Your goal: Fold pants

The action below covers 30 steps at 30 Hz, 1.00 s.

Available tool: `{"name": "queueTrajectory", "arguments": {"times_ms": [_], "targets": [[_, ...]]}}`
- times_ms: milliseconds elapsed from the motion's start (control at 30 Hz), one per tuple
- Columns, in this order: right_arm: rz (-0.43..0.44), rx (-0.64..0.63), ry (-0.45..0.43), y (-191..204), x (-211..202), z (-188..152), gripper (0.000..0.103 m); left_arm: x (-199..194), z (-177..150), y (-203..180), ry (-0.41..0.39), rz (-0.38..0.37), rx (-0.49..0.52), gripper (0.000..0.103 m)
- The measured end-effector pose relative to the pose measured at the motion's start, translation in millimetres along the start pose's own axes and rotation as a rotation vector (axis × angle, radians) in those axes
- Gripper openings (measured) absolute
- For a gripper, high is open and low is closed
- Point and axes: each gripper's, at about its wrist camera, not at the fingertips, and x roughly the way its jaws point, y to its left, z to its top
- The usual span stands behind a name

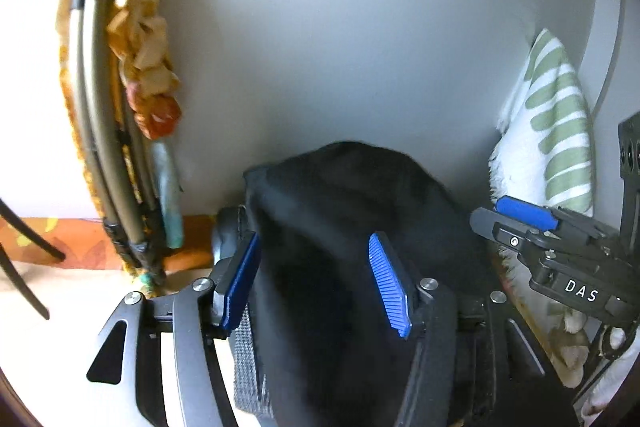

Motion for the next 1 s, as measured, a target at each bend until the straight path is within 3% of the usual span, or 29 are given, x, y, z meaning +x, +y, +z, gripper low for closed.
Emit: {"name": "queueTrajectory", "arguments": {"times_ms": [233,433,633,733,900,1000], "targets": [[0.008,0.02,-0.047,5,-44,-12,0.055,-49,-8,2,-0.018,-0.017,0.028,0.059],[-0.012,-0.01,-0.069,35,-69,-30,0.055,-89,-22,2,-0.03,-0.044,0.024,0.06],[0.029,-0.001,-0.084,55,-108,-55,0.057,-146,-59,8,-0.059,-0.026,0.024,0.06],[0.024,-0.025,-0.099,68,-128,-71,0.078,-168,-76,5,-0.072,-0.02,0.062,0.06],[0.062,-0.036,-0.107,91,-158,-106,0.079,-206,-107,1,-0.078,-0.023,0.108,0.061],[0.07,-0.053,-0.108,104,-169,-125,0.083,-223,-124,0,-0.087,-0.005,0.125,0.072]]}}
